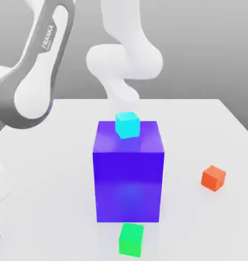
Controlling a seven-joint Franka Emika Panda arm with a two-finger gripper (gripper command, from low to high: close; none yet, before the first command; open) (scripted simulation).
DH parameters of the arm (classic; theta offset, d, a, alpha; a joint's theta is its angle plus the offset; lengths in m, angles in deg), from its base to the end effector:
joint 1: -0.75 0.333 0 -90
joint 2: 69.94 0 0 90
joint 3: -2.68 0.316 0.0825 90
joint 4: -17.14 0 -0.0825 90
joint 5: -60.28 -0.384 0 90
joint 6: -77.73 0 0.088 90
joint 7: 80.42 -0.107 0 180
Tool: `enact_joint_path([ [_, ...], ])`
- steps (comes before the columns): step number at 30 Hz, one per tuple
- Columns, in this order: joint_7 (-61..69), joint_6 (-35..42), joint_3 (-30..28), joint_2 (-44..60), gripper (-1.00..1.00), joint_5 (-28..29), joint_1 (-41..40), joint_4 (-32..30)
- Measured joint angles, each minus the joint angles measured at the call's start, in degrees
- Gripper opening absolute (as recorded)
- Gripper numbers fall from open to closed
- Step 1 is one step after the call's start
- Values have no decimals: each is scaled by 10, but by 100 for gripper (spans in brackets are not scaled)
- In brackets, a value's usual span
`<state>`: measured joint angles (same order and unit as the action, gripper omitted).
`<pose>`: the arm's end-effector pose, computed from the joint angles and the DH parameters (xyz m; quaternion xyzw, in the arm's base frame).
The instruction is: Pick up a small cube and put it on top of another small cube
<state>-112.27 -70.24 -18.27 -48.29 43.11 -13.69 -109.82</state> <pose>0.4464 -0.3264 0.2174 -0.7642 0.6446 -0.0144 0.0141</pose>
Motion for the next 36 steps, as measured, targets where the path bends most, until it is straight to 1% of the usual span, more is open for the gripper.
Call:
enact_joint_path([
  [2, 8, -19, 5, 40, 0, -11, -16, 6],
  [5, 31, -62, 34, 103, 0, -42, -43, 21],
  [6, 36, -71, 41, 115, -100, -49, -48, 24],
  [12, 39, -75, 45, 121, -100, -52, -51, 26],
  [14, 30, -59, 32, 100, -100, -40, -42, 20],
  [17, 7, -19, 5, 43, -100, -7, -18, 4],
  [22, -3, -14, 44, -39, -100, 44, 73, -68],
  [28, -21, -28, 108, -130, -100, 121, 171, -159],
  [30, -23, -56, 136, -126, -100, 137, 202, -179],
  [32, -20, -98, 154, -92, -100, 138, 218, -185],
  [33, -17, -112, 158, -78, 100, 136, 219, -186],
  [36, -17, -112, 158, -78, 100, 136, 219, -186],
])
